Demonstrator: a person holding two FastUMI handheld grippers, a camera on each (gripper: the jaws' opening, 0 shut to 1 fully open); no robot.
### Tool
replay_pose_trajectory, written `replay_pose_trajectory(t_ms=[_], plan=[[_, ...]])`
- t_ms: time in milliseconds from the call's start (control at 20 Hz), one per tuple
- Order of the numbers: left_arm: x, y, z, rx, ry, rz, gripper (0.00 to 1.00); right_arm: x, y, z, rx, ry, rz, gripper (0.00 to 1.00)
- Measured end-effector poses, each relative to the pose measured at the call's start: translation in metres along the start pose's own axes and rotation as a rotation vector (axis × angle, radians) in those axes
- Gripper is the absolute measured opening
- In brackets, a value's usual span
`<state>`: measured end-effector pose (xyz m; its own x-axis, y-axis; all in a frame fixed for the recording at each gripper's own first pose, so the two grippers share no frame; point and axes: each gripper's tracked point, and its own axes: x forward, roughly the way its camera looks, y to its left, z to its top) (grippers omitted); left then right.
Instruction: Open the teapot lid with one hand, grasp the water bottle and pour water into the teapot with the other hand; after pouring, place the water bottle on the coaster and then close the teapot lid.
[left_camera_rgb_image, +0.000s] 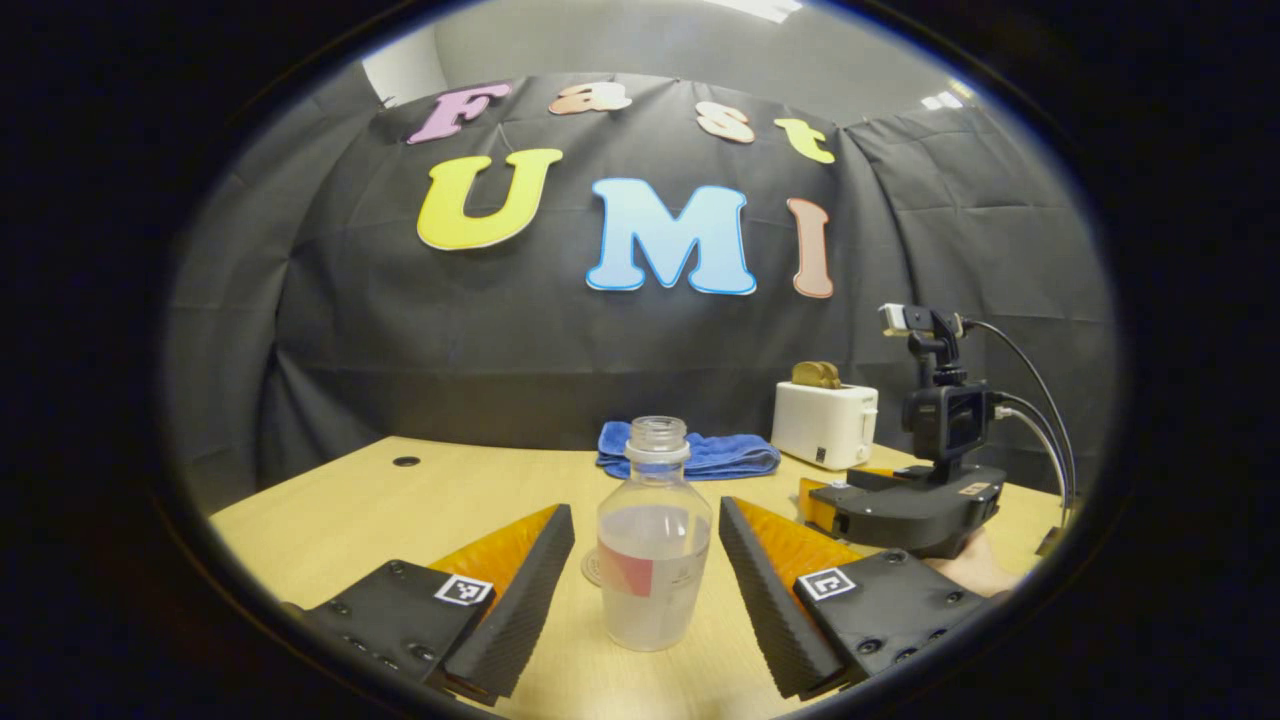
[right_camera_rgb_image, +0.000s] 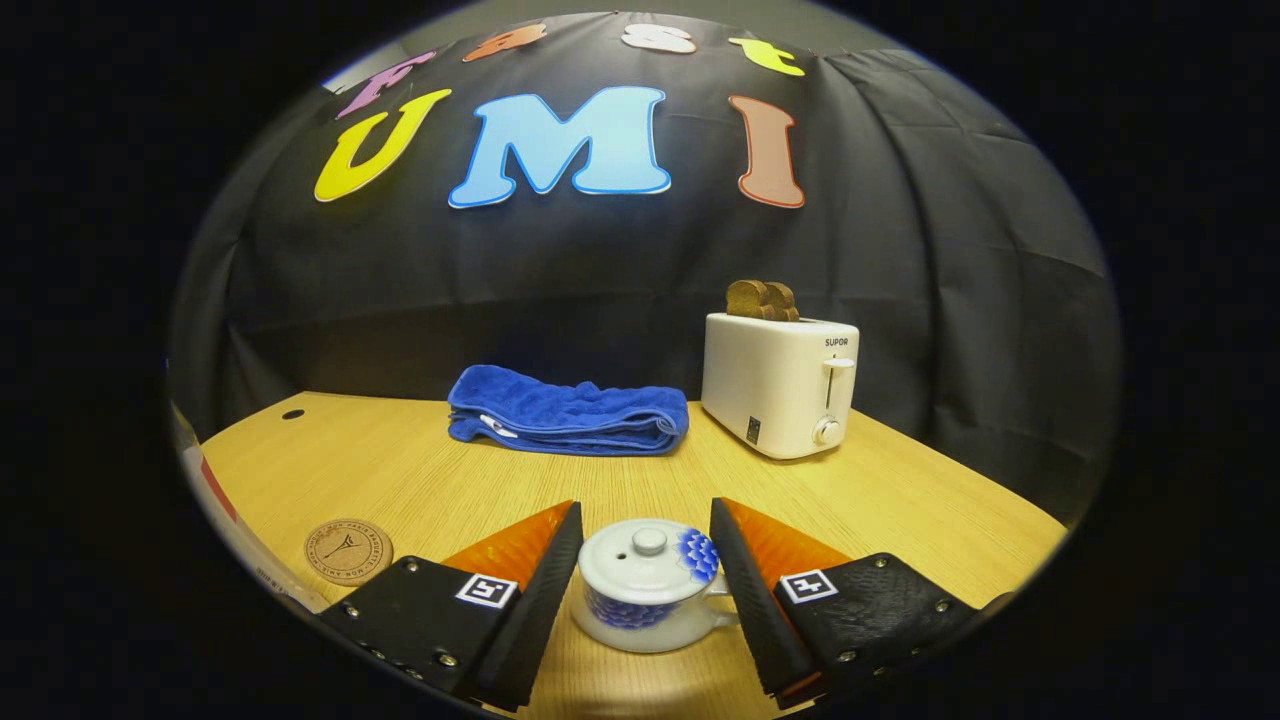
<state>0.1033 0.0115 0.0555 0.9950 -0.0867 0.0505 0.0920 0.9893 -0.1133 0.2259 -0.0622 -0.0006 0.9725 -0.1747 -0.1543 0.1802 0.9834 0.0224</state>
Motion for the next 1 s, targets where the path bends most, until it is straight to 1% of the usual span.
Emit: replay_pose_trajectory(t_ms=[200, 250, 300, 350, 400, 450, 550, 650, 800, 850, 900, 1000], plan=[[0.0006, -0.0021, 0.0016, 0.003, -0.003, -0.005, 0.99, 0.0007, 0.0049, 0.0048, -0.014, -0.024, 0.005, 0.8], [0.0006, -0.0027, 0.0012, 0.002, -0.003, -0.007, 0.99, 0.0005, 0.004, 0.0038, -0.029, -0.027, -0.002, 0.75], [0.0016, -0.0035, 0.0016, 0.001, -0.004, -0.009, 0.99, 0.0051, 0.0022, 0.0044, -0.036, -0.033, -0.011, 0.76], [0.0015, -0.0035, 0.0004, 0.0, -0.004, -0.01, 0.99, 0.0012, 0.0018, 0.0057, -0.036, -0.031, -0.015, 0.67], [0.0016, -0.0031, 0.0008, -0.002, -0.003, -0.012, 0.99, 0.0007, 0.0037, 0.0062, -0.034, -0.034, -0.011, 0.65], [0.0012, -0.0036, 0.0001, -0.003, -0.003, -0.013, 0.99, 0.0006, 0.0036, 0.0059, -0.041, -0.035, -0.014, 0.59], [0.0012, -0.0033, -0.0001, -0.008, -0.004, -0.013, 0.99, 0.0011, 0.0045, 0.0058, -0.055, -0.038, -0.019, 0.59], [-0.0001, -0.0026, 0.0003, -0.009, -0.003, -0.012, 0.99, 0.0008, 0.0039, 0.0059, -0.039, -0.036, -0.005, 0.59], [-0.0004, -0.002, -0.0002, -0.012, -0.003, -0.01, 0.99, 0.0011, 0.0032, 0.0101, 0.053, -0.03, 0.04, 0.59], [0.0, -0.0021, -0.0012, -0.012, -0.002, -0.011, 0.99, 0.0028, 0.0035, 0.0082, 0.067, -0.028, 0.041, 0.59], [0.0004, -0.0016, -0.0003, -0.011, -0.001, -0.011, 0.99, 0.0037, -0.0038, 0.0084, 0.064, -0.026, 0.012, 0.59], [-0.0012, -0.0033, -0.0012, -0.01, -0.001, -0.011, 0.99, 0.0022, -0.0017, 0.0087, 0.068, -0.029, 0.025, 0.3]])
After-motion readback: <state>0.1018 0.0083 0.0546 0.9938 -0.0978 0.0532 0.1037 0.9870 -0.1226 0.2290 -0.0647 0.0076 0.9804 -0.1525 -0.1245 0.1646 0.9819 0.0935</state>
